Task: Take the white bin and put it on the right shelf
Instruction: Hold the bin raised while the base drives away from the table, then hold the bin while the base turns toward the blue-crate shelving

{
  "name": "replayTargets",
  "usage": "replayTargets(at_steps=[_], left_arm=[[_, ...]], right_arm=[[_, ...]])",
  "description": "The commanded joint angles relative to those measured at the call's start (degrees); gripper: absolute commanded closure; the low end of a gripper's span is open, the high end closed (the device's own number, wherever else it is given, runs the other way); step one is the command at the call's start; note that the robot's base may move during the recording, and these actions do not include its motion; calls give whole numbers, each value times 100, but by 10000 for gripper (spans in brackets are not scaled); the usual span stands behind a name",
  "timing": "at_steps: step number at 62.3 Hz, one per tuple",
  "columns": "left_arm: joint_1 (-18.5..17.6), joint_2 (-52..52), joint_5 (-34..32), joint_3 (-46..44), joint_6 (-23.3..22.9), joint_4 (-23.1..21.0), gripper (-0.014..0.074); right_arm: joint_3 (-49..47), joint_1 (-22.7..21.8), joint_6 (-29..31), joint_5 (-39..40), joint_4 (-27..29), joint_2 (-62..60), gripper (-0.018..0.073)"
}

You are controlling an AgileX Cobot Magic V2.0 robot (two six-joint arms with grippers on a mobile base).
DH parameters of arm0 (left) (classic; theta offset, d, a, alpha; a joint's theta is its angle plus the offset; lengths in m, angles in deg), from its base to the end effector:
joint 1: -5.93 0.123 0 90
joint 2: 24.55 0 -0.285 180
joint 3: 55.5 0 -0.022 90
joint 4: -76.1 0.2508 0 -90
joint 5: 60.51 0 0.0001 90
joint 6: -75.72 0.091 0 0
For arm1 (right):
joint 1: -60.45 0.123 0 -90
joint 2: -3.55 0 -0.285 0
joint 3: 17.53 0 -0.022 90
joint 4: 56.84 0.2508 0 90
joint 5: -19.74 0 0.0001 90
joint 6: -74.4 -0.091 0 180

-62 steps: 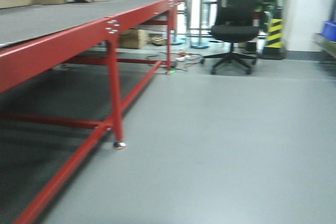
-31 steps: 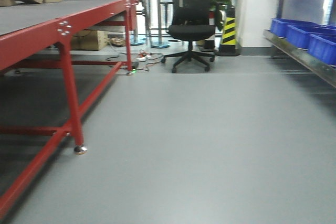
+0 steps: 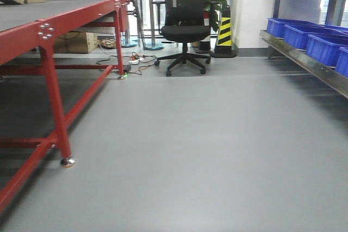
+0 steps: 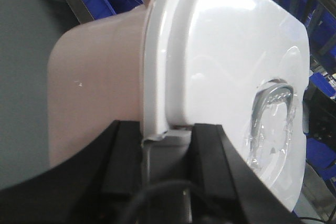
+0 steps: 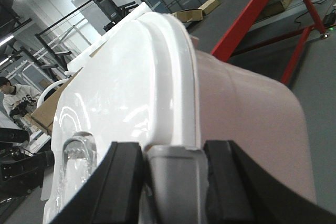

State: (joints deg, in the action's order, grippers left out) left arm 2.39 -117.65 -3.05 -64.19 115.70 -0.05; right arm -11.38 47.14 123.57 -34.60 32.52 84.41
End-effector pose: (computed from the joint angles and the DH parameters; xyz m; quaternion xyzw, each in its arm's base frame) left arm 0.3081 -0.0937 0.4404 0.1424 0.7443 -0.4893 0.4318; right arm 0.2671 0.0128 0.4414 -0.0184 0.6993 0.4549 0.5511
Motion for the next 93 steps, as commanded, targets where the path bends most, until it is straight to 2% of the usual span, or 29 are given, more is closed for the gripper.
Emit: replayTargets(at_steps=[1, 93], left_arm=[[-461, 304, 1732, -208, 202, -829, 722], [-461, 304, 1721, -208, 202, -829, 722]], right_arm=[[-184, 316, 85, -1655, 526, -226, 500], [-184, 316, 85, -1650, 526, -225, 500]])
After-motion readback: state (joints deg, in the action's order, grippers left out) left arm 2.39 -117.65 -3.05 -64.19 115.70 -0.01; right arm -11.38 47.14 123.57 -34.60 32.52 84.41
